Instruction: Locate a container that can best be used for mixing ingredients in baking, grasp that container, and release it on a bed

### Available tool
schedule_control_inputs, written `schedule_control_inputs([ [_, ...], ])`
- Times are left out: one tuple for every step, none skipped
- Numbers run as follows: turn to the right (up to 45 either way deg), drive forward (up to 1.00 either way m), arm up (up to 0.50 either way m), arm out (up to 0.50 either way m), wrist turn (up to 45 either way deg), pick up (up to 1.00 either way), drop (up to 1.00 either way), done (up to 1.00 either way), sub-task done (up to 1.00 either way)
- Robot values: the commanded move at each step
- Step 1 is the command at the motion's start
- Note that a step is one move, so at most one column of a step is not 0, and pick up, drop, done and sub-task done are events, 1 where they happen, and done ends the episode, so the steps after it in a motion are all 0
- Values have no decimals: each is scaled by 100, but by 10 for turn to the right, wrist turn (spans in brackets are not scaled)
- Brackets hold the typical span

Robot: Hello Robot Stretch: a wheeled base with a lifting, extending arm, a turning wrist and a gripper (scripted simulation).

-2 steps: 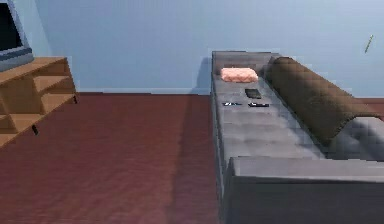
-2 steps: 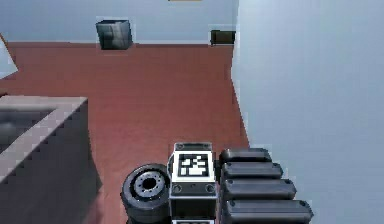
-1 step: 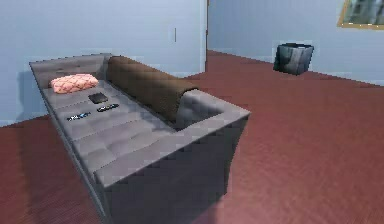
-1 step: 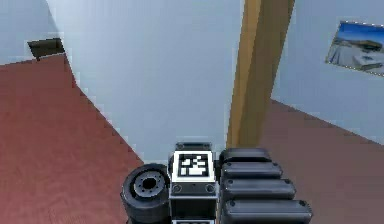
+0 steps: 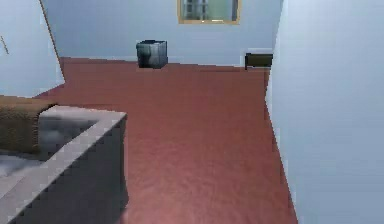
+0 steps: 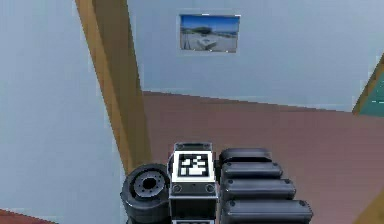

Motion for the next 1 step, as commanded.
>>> schedule_control_inputs([
  [0, 100, 0, 0, 0, 0, 0, 0, 0],
])
